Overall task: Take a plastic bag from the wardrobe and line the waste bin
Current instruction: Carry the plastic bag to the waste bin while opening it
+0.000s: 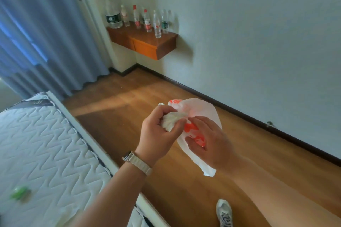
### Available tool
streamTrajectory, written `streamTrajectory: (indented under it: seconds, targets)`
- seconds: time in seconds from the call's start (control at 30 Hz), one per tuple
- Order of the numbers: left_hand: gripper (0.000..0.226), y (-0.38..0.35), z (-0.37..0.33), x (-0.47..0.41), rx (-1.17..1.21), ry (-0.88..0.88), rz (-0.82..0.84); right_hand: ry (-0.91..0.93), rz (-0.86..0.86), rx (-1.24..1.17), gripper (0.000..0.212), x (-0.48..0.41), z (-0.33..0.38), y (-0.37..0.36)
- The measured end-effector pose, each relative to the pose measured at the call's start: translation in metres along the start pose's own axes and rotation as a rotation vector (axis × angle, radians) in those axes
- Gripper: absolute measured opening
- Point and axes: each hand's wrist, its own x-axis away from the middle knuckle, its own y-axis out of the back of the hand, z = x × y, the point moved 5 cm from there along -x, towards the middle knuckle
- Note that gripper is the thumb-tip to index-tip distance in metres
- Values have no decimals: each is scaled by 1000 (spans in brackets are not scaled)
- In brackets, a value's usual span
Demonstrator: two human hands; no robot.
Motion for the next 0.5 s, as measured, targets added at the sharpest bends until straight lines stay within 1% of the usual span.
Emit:
streamTrajectory:
  seconds: [0.17, 0.37, 0.5]
  targets:
    - [28, -38, 7, -46, -83, 57, -118, 41, 63, -125, 44, -48, -56, 9]
    - [26, -104, 17, -108, -186, 105, -175, 88, 120, -222, 42, -98, -138, 33]
    - [26, -148, 23, -140, -192, 138, -213, 101, 132, -233, 42, -122, -185, 52]
